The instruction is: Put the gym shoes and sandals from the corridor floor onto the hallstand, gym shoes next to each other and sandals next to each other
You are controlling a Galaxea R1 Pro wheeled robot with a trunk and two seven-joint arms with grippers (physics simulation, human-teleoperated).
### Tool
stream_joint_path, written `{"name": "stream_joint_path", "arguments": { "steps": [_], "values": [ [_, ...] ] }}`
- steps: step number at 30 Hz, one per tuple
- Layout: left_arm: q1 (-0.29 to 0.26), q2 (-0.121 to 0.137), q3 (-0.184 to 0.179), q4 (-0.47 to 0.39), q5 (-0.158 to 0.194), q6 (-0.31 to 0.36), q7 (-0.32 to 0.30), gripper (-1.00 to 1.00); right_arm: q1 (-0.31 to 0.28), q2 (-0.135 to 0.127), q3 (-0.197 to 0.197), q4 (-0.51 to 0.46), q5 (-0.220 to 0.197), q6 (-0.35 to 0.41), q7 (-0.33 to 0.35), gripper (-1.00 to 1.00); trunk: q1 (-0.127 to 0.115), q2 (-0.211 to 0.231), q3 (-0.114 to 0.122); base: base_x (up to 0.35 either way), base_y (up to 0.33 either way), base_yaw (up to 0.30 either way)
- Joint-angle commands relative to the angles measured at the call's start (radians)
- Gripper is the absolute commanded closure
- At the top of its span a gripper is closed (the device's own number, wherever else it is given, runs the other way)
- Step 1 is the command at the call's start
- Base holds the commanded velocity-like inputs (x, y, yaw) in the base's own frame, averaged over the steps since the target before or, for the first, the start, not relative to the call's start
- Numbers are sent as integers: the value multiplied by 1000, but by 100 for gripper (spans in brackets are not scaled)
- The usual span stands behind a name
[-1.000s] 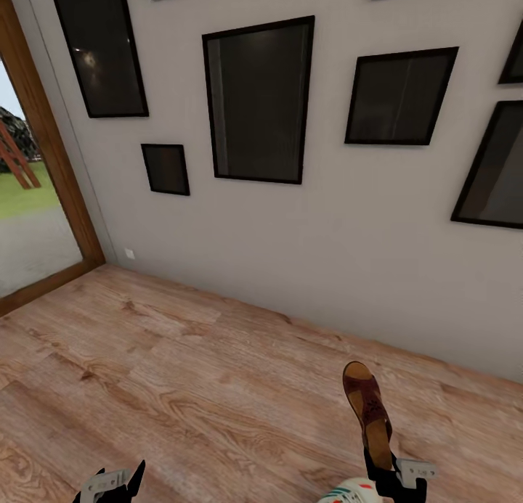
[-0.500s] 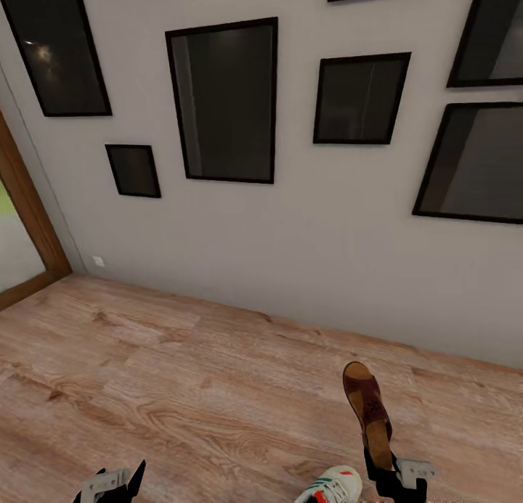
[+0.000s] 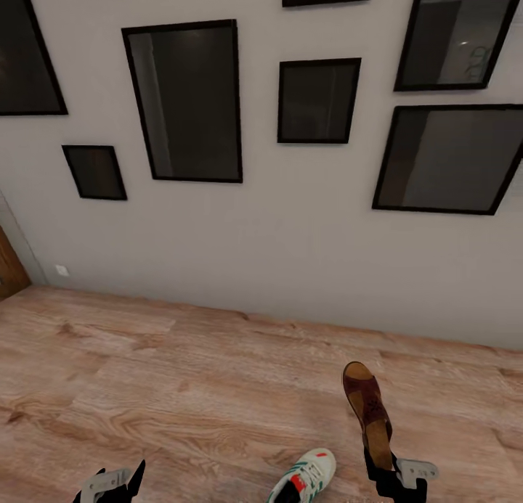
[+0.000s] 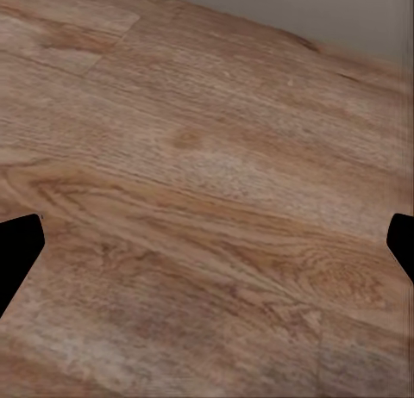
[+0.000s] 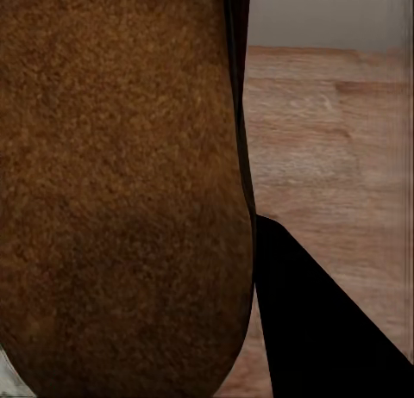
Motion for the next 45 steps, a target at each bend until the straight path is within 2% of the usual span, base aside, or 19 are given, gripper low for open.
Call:
{"name": "stream_joint_path", "arguments": {
  "steps": [1, 12, 28, 45],
  "values": [
    [-1, -1, 8, -1, -11, -6, -6, -100, -1, 0, 6, 1, -14, -2, 9, 100, 0, 0, -1, -6, -3, -230],
    [-1, -2, 8, -1, -12, -6, -5, -100, -1, 0, 6, 1, -14, -2, 9, 100, 0, 0, -1, -1, -1, -249],
    [-1, -2, 8, 0, -12, -6, -5, -100, -1, 0, 6, 0, -14, -2, 9, 100, 0, 0, 0, 0, 0, -42],
    [-1, -2, 7, 0, -12, -6, -5, -100, -1, 0, 6, 1, -14, -2, 9, 100, 0, 0, 10, 0, 0, -220]
  ]
}}
